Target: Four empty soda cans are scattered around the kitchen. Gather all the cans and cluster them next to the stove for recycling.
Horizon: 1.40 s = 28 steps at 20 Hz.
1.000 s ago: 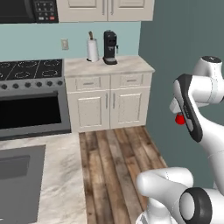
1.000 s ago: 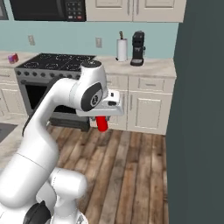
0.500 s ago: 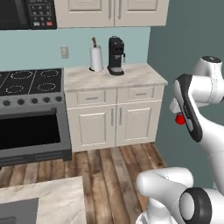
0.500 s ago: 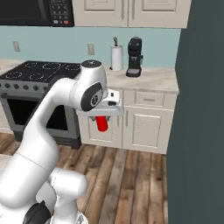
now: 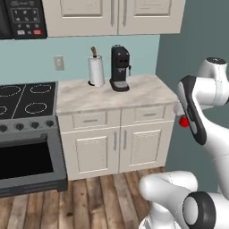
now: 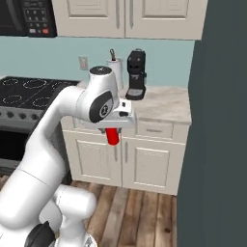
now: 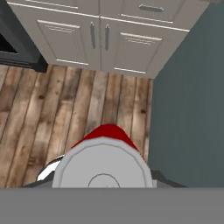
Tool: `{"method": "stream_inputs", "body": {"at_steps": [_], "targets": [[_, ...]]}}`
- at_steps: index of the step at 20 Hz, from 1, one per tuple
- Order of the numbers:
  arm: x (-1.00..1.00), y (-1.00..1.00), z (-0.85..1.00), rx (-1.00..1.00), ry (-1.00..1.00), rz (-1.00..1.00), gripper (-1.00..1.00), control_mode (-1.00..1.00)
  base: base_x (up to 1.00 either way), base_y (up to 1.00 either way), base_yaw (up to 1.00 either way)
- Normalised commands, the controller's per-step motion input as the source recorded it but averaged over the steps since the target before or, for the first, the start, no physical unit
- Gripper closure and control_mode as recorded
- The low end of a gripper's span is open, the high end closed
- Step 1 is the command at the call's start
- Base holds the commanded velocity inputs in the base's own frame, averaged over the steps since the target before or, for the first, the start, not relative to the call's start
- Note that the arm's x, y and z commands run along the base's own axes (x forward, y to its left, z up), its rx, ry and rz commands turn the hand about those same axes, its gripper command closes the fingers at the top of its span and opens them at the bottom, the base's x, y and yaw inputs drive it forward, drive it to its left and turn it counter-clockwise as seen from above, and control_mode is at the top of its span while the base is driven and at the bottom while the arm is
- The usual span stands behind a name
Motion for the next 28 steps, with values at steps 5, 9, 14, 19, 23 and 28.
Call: {"method": "stream_inputs", "body": {"at_steps": [5,9,14,19,23,28], "targets": [[0.0,0.0,0.0,0.0,0.0,0.0,1.0,1.0,0.95,-0.3,0.0],[0.0,0.0,0.0,0.0,0.0,0.0,1.0,1.0,0.83,-0.19,0.0],[0.0,0.0,0.0,0.0,0.0,0.0,1.0,1.0,0.22,0.16,0.0],[0.0,0.0,0.0,0.0,0.0,0.0,1.0,1.0,0.0,0.74,0.0],[0.0,0.0,0.0,0.0,0.0,0.0,1.0,1.0,0.0,1.0,0.0],[0.0,0.0,0.0,0.0,0.0,0.0,1.0,1.0,0.16,1.0,-0.01]]}}
